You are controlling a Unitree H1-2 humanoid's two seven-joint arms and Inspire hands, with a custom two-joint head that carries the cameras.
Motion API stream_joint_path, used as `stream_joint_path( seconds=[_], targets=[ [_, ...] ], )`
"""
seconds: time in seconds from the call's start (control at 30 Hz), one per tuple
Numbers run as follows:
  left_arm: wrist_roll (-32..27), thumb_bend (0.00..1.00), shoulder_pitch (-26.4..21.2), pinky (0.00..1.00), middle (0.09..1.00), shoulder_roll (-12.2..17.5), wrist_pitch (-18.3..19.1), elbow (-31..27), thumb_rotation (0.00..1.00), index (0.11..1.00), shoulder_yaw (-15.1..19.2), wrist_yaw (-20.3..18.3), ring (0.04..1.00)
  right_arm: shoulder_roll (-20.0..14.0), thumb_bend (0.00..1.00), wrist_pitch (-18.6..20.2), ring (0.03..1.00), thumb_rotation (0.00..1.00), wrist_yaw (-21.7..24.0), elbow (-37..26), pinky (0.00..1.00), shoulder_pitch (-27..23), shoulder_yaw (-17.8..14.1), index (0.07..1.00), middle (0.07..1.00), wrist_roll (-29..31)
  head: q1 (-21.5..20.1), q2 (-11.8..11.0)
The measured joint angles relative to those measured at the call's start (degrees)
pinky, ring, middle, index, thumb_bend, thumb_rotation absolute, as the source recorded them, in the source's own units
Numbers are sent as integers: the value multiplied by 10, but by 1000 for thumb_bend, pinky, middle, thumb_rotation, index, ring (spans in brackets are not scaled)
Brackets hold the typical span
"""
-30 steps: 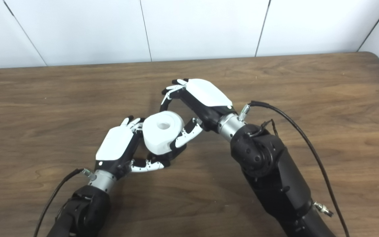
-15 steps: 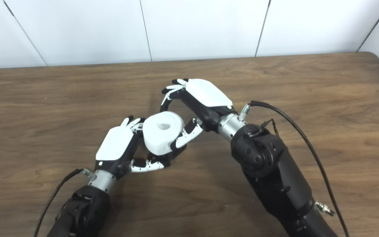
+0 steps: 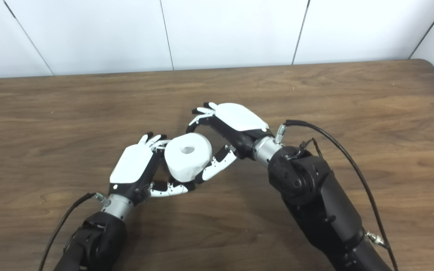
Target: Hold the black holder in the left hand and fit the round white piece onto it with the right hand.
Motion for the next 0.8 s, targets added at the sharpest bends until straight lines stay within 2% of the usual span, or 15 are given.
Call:
stream_joint_path(
  seconds=[0.57,0.8],
  targets=[
    [0,523,-1,1000,809,0,0,0,54,486,0,0,914,1,1000,0,1000,365,0,0,1000,0,-4,778,951,-2,-2,-4],
    [0,523,-1,1000,807,0,0,0,54,486,-1,0,910,-7,1000,-2,1000,360,0,-10,1000,5,-20,783,958,2,-2,-5]
  ],
)
